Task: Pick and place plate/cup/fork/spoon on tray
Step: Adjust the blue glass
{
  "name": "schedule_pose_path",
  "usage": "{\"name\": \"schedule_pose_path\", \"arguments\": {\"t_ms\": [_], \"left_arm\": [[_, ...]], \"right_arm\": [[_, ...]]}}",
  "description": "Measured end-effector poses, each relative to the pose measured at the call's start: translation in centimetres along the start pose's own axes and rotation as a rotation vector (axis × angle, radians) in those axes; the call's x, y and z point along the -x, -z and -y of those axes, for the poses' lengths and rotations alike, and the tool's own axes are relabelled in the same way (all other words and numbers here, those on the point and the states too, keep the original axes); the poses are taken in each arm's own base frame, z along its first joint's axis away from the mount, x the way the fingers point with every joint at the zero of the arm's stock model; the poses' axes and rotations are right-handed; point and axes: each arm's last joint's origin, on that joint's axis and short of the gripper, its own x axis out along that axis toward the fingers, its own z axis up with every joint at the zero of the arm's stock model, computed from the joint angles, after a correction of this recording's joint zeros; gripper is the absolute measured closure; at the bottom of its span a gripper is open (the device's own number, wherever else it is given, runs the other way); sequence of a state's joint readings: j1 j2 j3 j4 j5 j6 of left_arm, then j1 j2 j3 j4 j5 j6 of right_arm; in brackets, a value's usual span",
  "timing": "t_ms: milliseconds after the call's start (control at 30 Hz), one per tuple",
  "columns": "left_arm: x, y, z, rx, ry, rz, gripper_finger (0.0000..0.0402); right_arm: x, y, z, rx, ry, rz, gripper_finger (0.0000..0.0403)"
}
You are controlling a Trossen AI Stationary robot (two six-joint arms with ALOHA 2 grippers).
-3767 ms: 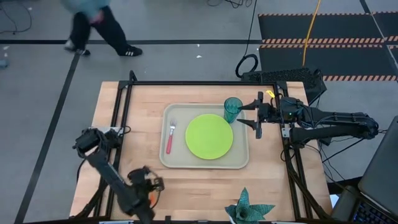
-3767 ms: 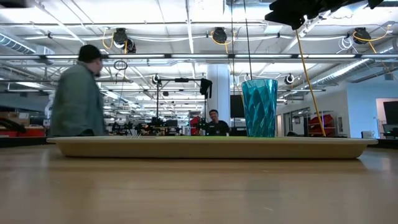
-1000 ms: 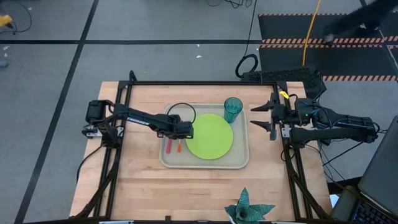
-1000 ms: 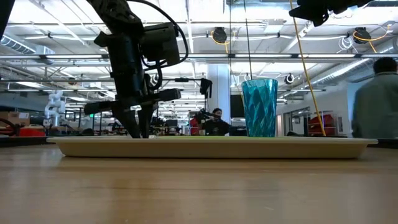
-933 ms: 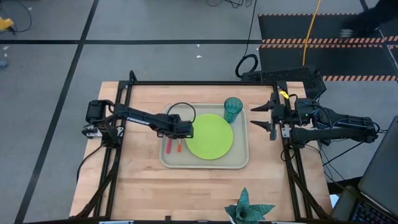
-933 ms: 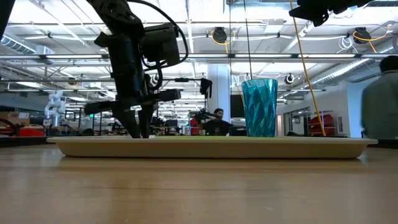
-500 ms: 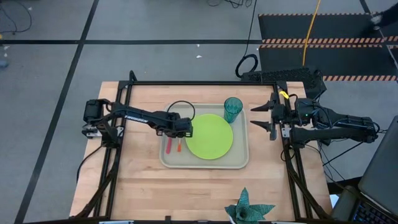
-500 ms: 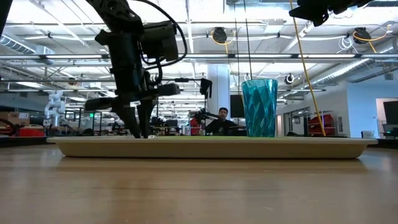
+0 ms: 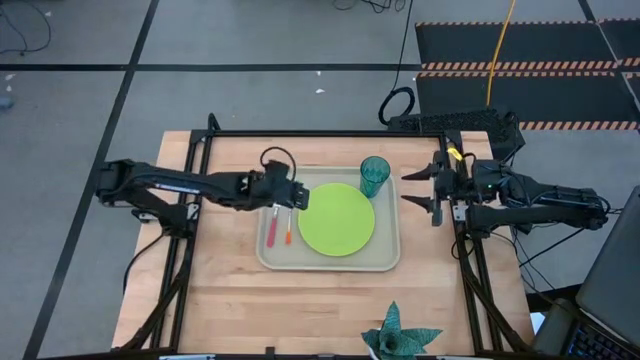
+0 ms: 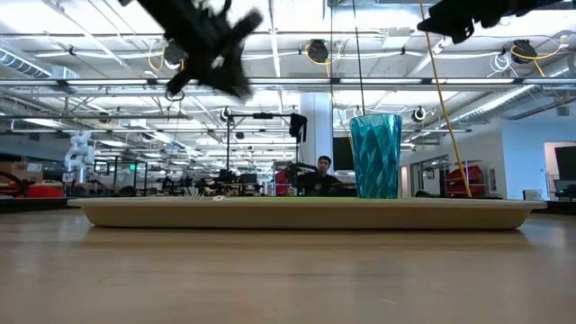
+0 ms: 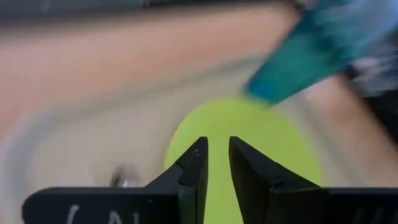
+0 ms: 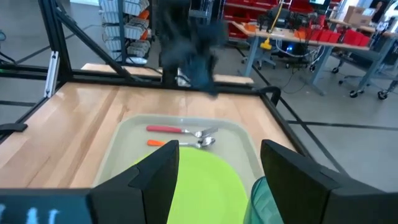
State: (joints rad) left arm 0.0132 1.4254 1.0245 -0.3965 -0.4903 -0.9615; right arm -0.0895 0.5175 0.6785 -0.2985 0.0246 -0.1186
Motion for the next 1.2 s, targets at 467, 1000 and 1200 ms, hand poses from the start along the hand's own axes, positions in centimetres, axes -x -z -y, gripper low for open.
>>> {"name": "schedule_pose_path", "arguments": {"t_ms": [467,1000,1200], "left_arm": [[4.8,-2.2,4.3,-0.624,0.282,0.439,0.0334],[3.9,-3.0,2.9,-0.814,0.231,0.38,0.0334],[1.8,-5.0,0.0,-0.835,0.08,0.289,0.0334]], "right_arm": [[-1.7,2.8,-0.1,-0.156,0.078,-0.052,0.0184],[-1.5,4.4,-0.2,-0.271,0.142,-0.211,0.0184],[-2.3,5.0,0.0,-0.279,0.227,-0.292,0.0184]]}}
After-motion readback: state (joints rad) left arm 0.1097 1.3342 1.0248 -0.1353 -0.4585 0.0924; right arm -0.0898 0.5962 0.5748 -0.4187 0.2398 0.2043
